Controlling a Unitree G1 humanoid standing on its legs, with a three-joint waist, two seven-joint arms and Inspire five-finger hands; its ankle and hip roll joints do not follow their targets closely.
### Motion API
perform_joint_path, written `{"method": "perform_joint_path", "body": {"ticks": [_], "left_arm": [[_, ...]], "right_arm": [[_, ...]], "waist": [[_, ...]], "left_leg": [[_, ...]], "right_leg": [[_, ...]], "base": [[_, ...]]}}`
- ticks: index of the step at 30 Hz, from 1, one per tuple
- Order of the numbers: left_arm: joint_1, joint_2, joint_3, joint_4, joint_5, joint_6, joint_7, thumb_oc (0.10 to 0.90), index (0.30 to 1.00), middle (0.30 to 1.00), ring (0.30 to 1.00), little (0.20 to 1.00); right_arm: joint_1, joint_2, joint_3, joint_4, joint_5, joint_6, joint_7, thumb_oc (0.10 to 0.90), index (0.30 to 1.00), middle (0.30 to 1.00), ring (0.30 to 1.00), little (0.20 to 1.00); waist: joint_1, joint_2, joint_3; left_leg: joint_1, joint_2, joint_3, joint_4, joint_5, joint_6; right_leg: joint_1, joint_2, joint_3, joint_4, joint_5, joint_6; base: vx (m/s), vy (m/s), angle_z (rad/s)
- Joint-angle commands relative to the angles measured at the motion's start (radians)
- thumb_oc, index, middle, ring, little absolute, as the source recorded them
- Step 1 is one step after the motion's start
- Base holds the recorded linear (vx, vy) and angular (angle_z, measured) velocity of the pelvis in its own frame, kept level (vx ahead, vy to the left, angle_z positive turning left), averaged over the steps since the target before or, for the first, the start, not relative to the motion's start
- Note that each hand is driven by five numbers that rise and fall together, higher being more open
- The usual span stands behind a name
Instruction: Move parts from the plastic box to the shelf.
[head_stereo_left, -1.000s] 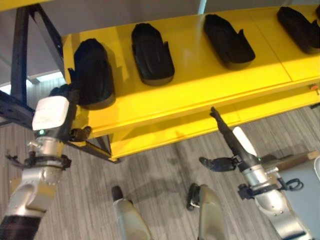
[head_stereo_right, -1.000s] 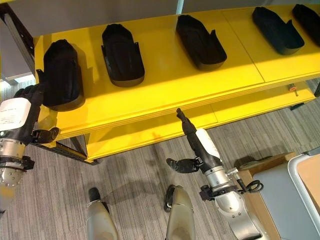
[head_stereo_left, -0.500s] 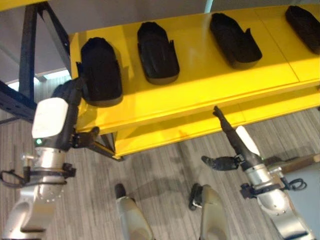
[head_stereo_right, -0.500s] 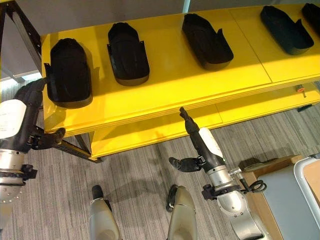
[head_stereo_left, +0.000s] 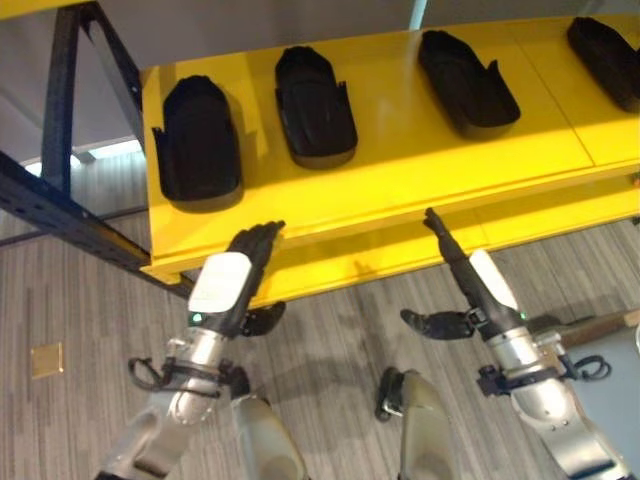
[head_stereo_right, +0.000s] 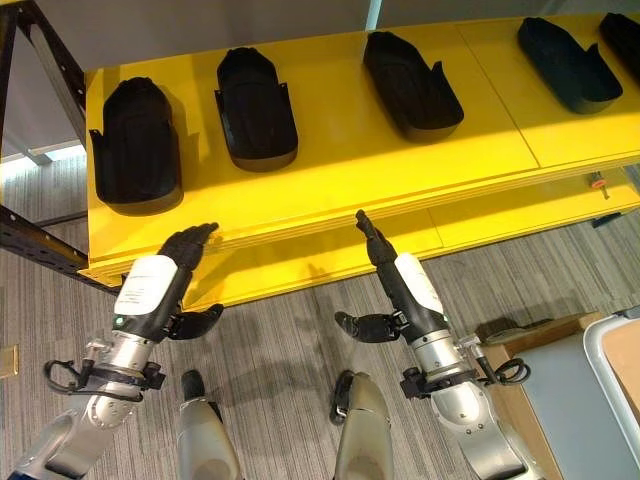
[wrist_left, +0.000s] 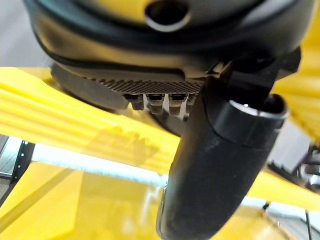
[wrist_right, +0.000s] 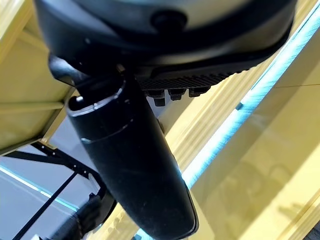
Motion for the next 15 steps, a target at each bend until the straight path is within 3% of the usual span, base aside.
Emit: {"method": "perform_joint_path", "body": {"ticks": [1,7,15], "left_arm": [[-0.026,0.08,0.049,-0.092,0.083,-0.015,0.052,0.9,1.0,1.0,1.0,1.0],[0.005,0.072,0.067,-0.048,0.122,0.019,0.063,0.9,1.0,1.0,1.0,1.0],[0.045,0.066,0.186,-0.041,0.18,0.042,0.188,0.9,1.0,1.0,1.0,1.0]], "right_arm": [[-0.095,0.04,-0.042,-0.106,-0.017,-0.093,-0.075,0.9,1.0,1.0,1.0,1.0],[-0.096,0.044,-0.037,-0.101,-0.014,-0.09,-0.078,0.9,1.0,1.0,1.0,1.0],[-0.094,0.039,-0.046,-0.098,-0.011,-0.099,-0.091,0.9,1.0,1.0,1.0,1.0]], "waist": [[0.002,-0.054,-0.066],[0.008,-0.056,-0.066],[0.02,-0.06,-0.069]], "left_leg": [[-0.054,-0.019,-0.006,0.007,0.095,0.037],[-0.058,-0.019,-0.006,0.013,0.093,0.039],[-0.062,-0.021,-0.005,0.017,0.09,0.038]], "right_leg": [[0.078,-0.015,0.037,-0.081,0.091,0.036],[0.075,-0.015,0.037,-0.079,0.09,0.036],[0.077,-0.021,0.031,-0.075,0.087,0.036]], "base": [[0.0,0.0,0.0],[0.0,0.0,0.0],[0.0,0.0,0.0]]}}
